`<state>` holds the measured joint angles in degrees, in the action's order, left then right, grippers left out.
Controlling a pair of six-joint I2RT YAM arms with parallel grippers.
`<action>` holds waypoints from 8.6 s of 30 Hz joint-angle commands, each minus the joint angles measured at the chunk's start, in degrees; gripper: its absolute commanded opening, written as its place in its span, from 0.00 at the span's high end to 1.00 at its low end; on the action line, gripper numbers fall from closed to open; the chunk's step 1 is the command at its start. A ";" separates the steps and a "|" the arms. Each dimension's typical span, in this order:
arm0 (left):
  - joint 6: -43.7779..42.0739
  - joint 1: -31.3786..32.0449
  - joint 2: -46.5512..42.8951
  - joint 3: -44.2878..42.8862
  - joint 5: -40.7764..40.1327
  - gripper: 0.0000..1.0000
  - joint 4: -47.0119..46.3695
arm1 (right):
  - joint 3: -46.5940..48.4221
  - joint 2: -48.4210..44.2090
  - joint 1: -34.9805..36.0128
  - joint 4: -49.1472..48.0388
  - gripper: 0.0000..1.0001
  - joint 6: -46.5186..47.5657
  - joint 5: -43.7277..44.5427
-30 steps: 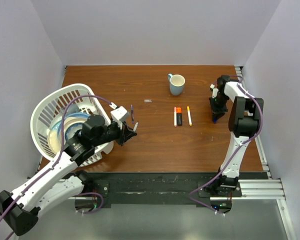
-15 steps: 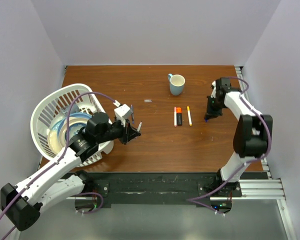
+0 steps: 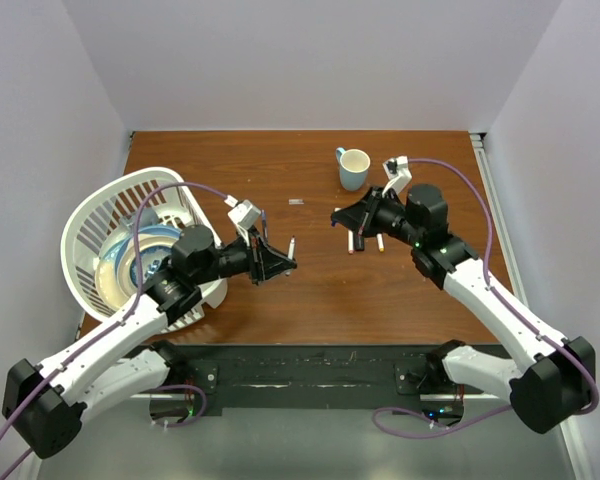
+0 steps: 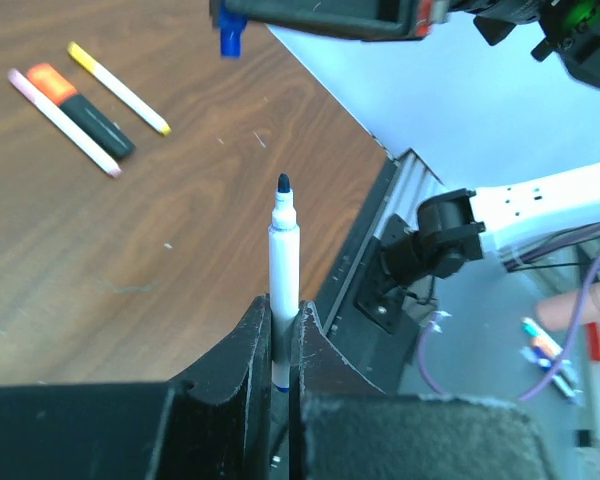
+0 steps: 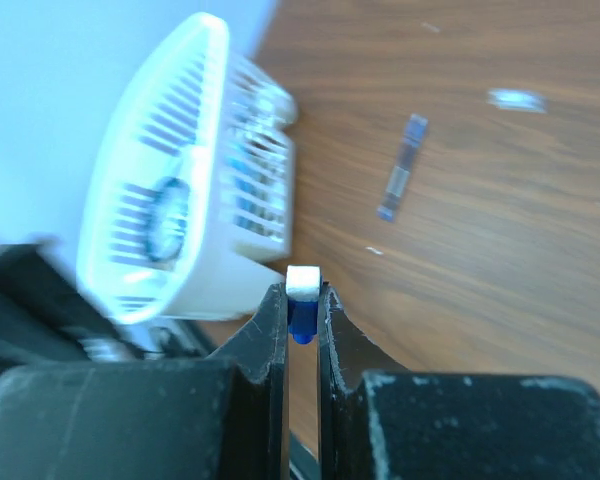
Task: Insert the pens into the pen caps
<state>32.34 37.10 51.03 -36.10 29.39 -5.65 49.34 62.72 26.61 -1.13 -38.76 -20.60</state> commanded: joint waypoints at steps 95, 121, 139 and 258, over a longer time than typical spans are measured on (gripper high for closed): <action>2.82 -0.19 4.17 1.73 11.13 1.00 -12.28 | -0.12 -1.37 11.09 -5.82 1.00 -2.28 -8.23; 1.77 -0.28 4.87 0.50 9.38 1.00 -11.49 | -2.58 -2.78 12.24 -3.89 1.00 -3.08 -9.81; 0.09 -2.38 11.64 -4.51 2.61 1.00 -14.56 | -12.34 -3.57 20.06 -3.10 1.00 -3.78 -2.61; -13.35 -7.66 -29.40 1.38 -26.66 0.01 12.77 | 62.00 65.41 16.01 35.22 0.57 8.36 34.57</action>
<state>20.18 29.43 23.16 -34.92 7.44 8.23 104.29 125.51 39.22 36.01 -27.51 13.45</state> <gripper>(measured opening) 0.992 0.429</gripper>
